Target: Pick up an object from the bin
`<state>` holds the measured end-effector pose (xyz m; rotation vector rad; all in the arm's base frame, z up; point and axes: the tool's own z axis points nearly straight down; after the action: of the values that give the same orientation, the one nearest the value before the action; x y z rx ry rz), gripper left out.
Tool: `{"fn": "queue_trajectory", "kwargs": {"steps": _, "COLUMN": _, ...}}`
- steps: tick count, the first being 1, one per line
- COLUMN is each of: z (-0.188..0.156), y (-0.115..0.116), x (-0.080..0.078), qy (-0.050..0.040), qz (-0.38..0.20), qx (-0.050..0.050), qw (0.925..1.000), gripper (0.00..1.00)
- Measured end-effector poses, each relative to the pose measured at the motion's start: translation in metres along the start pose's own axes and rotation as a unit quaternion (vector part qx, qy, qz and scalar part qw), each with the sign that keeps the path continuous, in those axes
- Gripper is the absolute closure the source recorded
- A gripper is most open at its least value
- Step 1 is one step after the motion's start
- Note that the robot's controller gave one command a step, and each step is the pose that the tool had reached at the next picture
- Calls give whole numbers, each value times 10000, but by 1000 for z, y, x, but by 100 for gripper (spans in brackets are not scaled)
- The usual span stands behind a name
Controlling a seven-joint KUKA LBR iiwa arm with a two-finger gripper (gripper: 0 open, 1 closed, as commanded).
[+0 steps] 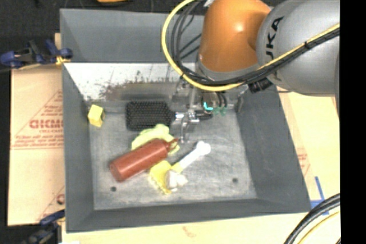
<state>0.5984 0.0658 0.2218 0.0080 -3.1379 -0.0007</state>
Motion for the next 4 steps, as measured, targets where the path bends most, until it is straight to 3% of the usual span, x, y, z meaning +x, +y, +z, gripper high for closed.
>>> {"fn": "queue_trajectory", "kwargs": {"steps": 1, "z": -5, "y": 0, "x": -1, "qy": -41, "qz": 6, "qx": -2, "qw": 10000, "gripper": 0}}
{"fn": "queue_trajectory", "kwargs": {"steps": 2, "z": 49, "y": 23, "x": -19, "qy": -78, "qz": -84, "qx": -2, "qw": 9999, "gripper": 0}}
{"fn": "queue_trajectory", "kwargs": {"steps": 3, "z": 88, "y": 26, "x": -21, "qy": -9, "qz": -157, "qx": 4, "qw": 9999, "gripper": 0}}
{"fn": "queue_trajectory", "kwargs": {"steps": 4, "z": 106, "y": 40, "x": -27, "qy": -81, "qz": -61, "qx": -10, "qw": 9999, "gripper": 100}}
